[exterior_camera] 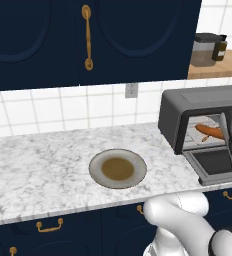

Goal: Pick up the kebab skewer and baguette bread, and place them inside the toaster oven. Close the toaster oven door and start by setting the timer.

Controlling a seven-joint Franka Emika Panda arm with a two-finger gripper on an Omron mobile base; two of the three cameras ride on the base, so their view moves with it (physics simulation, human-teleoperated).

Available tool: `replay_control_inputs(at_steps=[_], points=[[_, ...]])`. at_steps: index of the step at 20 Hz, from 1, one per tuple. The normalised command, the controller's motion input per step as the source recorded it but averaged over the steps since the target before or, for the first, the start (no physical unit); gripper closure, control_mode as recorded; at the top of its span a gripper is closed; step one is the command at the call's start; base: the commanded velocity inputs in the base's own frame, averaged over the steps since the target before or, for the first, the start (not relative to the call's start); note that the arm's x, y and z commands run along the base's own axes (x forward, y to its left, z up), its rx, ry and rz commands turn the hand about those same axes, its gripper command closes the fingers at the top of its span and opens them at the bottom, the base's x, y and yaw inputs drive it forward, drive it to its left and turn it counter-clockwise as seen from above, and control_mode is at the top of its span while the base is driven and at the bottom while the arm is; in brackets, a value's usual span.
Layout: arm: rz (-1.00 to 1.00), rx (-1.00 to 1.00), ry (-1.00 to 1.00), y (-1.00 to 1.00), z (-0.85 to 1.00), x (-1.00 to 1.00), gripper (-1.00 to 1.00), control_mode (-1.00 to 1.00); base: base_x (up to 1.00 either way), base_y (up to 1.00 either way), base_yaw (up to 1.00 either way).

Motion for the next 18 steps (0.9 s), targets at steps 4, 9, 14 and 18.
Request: replay_control_inputs(at_steps=[4, 9, 14, 18], points=[[0.09, -0.02, -0.05, -0.63, 0.02, 0.12, 1.0, -1.0, 0.0, 0.0, 0.0], [0.1, -0.08, -0.16, -0.24, -0.06, 0.31, 1.0, -1.0, 0.0, 0.0, 0.0], [0.11, -0.11, -0.21, 0.01, -0.23, 0.31, 1.0, -1.0, 0.0, 0.0, 0.0], [0.1, -0.08, -0.13, -0.04, -0.3, 0.36, 1.0, -1.0, 0.0, 0.0, 0.0]])
